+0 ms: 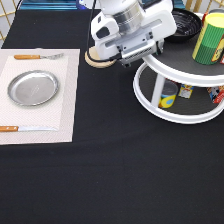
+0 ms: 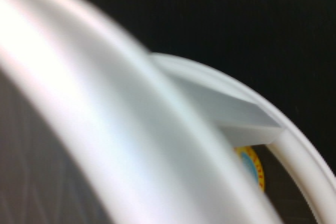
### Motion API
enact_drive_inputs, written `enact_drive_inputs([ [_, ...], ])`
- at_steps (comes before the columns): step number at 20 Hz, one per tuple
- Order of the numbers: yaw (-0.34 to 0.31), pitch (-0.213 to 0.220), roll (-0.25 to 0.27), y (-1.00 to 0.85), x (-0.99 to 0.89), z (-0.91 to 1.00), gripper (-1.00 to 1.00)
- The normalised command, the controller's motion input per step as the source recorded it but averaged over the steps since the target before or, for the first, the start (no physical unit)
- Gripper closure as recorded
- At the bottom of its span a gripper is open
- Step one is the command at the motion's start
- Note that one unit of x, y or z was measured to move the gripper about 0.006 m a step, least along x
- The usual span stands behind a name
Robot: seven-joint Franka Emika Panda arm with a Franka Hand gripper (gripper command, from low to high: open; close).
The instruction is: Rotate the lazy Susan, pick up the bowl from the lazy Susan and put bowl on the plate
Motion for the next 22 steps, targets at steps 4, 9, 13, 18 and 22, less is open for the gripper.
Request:
enact_drive_inputs([
  [4,0.078,0.0,-0.03,0.0,0.04,0.5,-1.0],
  [9,0.0,-0.036,-0.138,0.0,-0.37,0.99,-1.0],
  [13,-0.022,-0.035,-0.145,0.03,-0.75,0.98,-1.0],
  [18,-0.026,-0.015,-0.13,0.04,-0.94,0.74,-1.0],
  [22,-0.012,-0.024,-0.122,0.18,-0.97,0.12,-1.0],
])
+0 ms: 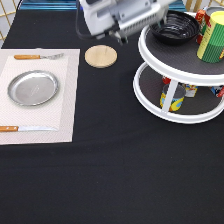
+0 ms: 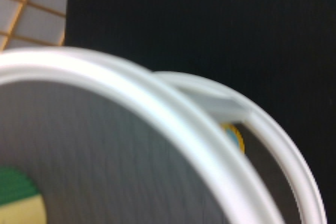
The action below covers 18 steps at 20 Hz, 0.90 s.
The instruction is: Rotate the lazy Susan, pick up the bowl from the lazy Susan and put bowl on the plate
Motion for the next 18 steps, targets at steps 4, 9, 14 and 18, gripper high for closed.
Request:
enact_drive_inputs([
  [4,-0.015,-0.057,-0.044,0.27,-0.9,-0.38,-1.0],
  [9,-0.051,-0.052,0.0,0.33,-0.8,-0.57,-1.0],
  [14,-0.077,-0.067,-0.004,0.33,-0.7,-0.54,-1.0],
  [18,-0.099,-0.091,-0.054,0.21,-0.61,-0.26,-1.0],
])
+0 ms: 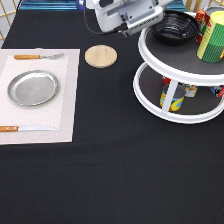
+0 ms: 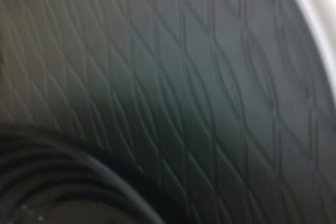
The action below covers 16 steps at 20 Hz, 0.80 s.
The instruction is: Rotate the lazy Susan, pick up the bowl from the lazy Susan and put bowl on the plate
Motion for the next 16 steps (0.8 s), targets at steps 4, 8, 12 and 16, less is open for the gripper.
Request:
enact_drive_inputs([
  [4,-0.103,-0.101,-0.1,0.21,-0.56,-0.01,-1.0],
  [8,-0.095,-0.121,-0.134,0.23,-0.53,-0.07,-1.0],
  [12,-0.057,-0.11,-0.145,0.18,-0.39,-0.2,1.0],
  [16,-0.046,-0.1,-0.216,0.2,-0.27,-0.02,1.0],
])
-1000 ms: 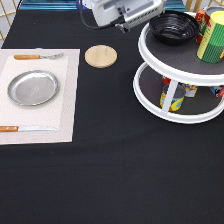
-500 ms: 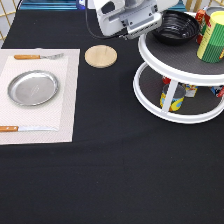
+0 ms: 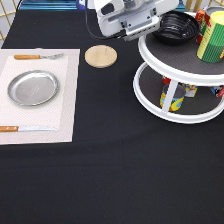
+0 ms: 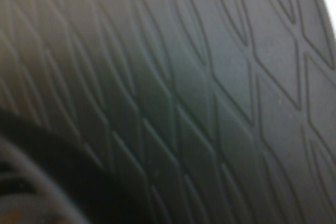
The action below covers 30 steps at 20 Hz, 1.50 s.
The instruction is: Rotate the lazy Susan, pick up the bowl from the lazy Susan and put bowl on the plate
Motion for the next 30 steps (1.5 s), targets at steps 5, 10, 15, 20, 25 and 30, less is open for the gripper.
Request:
enact_drive_inputs([
  [5,-0.044,-0.108,-0.244,0.28,-0.27,0.21,1.0],
  [10,-0.05,-0.119,-0.253,0.26,-0.31,0.28,1.0],
  [15,-0.036,-0.108,-0.204,0.16,-0.35,0.13,1.0],
  [20,0.0,-0.055,-0.103,0.09,-0.08,0.0,1.0],
  [25,0.0,-0.03,-0.036,-0.04,-0.15,0.19,1.0],
  [30,0.0,0.0,0.001,-0.29,-0.08,0.95,1.0],
])
